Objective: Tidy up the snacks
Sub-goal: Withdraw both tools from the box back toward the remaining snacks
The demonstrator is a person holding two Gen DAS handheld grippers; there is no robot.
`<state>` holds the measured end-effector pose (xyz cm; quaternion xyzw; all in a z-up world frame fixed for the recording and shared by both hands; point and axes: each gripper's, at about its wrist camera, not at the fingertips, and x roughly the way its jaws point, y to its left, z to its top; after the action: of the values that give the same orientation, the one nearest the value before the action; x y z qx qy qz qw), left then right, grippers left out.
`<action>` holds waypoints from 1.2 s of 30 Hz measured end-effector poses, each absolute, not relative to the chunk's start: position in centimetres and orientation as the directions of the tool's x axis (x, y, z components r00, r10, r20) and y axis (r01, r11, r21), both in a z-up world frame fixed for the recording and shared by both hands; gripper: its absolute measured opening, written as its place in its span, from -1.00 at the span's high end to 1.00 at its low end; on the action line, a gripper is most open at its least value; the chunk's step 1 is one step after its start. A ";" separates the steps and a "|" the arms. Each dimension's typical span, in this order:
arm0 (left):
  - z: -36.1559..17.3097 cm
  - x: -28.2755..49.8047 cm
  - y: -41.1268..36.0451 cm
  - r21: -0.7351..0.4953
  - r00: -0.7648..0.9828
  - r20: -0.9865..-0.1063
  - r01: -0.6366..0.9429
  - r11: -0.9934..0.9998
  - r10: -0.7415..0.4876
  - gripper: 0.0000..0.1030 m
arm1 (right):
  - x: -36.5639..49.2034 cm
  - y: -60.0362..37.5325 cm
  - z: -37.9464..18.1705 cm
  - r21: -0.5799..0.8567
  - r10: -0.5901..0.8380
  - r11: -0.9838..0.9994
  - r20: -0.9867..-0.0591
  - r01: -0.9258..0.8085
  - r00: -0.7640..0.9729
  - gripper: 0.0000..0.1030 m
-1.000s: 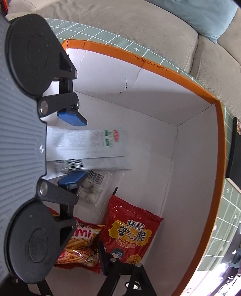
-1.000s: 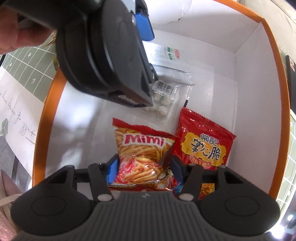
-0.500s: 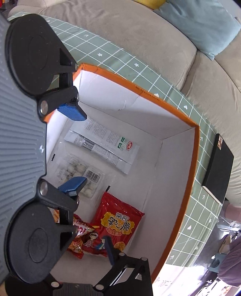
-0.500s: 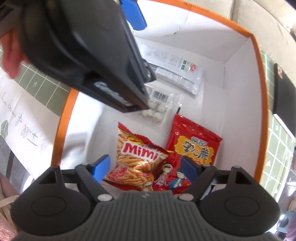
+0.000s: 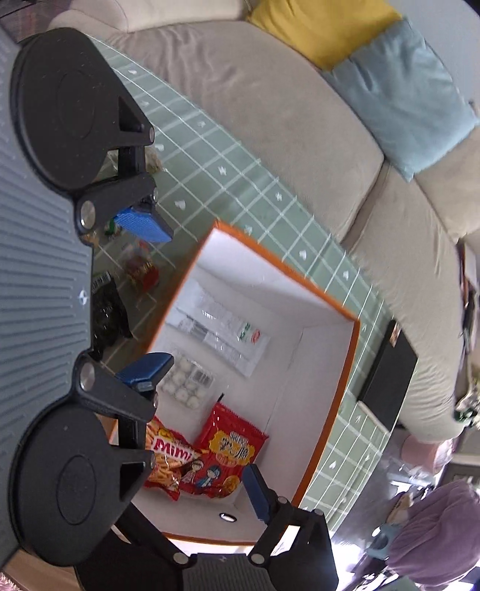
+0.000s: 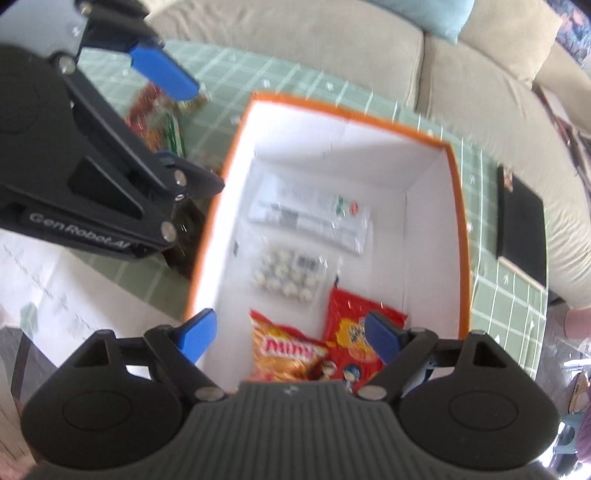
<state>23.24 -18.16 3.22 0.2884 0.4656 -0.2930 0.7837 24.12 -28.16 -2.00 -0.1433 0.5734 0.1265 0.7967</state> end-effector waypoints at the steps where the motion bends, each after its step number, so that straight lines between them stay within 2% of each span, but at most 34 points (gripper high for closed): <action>1: 3.5 23.1 -17.4 0.183 0.409 -0.893 0.715 0.675 -0.191 -0.57 | 24.1 -27.7 -1.6 -0.084 0.041 0.927 -0.946 -0.365 0.321 -0.64; 7: 4.3 22.8 -12.0 0.194 0.486 -0.859 0.602 0.775 -0.163 -0.57 | 23.8 -24.2 -0.1 -0.105 0.051 0.929 -0.913 -0.354 0.406 -0.64; 17: 4.3 21.5 -3.1 0.151 0.588 -0.799 0.403 0.903 -0.129 -0.57 | 23.2 -18.5 0.0 -0.110 0.070 0.960 -0.798 -0.259 0.598 -0.64; 28: 0.7 19.5 4.1 0.059 0.627 -0.775 0.189 0.980 -0.074 -0.57 | 21.5 -13.8 -3.8 -0.093 0.077 0.973 -0.728 -0.211 0.681 -0.62; 30: -0.3 19.2 5.4 0.026 0.629 -0.774 0.147 0.989 -0.073 -0.57 | 21.3 -13.3 -4.8 -0.097 0.067 0.976 -0.717 -0.196 0.693 -0.51; 36: -3.3 18.0 8.4 -0.054 0.647 -0.756 0.098 0.994 -0.105 -0.57 | 20.5 -12.6 -8.3 -0.101 0.043 0.982 -0.703 -0.159 0.710 -0.47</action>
<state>18.02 8.41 -3.27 -0.0039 0.4166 -0.0560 0.9074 20.54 -12.64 -8.27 -0.0769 0.3767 0.0546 0.9215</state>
